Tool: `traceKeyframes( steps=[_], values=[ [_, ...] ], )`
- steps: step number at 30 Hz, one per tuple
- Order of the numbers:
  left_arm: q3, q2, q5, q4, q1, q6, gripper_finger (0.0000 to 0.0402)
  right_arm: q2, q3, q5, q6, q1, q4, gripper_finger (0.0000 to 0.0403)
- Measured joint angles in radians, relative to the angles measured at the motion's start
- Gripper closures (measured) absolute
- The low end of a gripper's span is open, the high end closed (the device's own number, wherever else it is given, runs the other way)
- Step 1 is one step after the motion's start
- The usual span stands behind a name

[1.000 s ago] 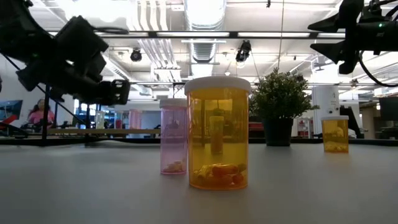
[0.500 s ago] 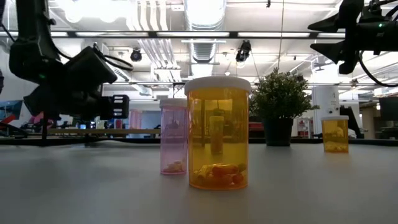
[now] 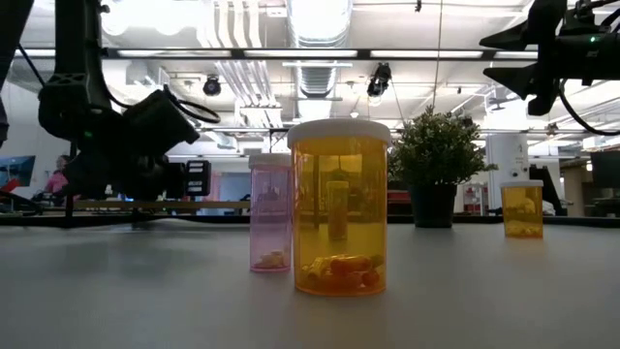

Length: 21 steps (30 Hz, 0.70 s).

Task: Pick and place medicine bottles onto shelf by color
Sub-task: Put the left blue pill bottle on the shelf aligned with the other blue pill bottle

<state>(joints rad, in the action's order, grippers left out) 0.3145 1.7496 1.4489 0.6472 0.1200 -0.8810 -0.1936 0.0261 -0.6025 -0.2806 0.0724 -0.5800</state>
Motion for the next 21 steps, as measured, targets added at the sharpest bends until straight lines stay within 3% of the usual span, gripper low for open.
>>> traceKeyframes(
  steps=[21],
  values=[
    [0.004, -0.002, -0.076, 0.005, 0.100, 0.011, 0.0312, 0.000, 0.000, 0.000, 0.000, 0.000, 0.000, 0.0142]
  ],
)
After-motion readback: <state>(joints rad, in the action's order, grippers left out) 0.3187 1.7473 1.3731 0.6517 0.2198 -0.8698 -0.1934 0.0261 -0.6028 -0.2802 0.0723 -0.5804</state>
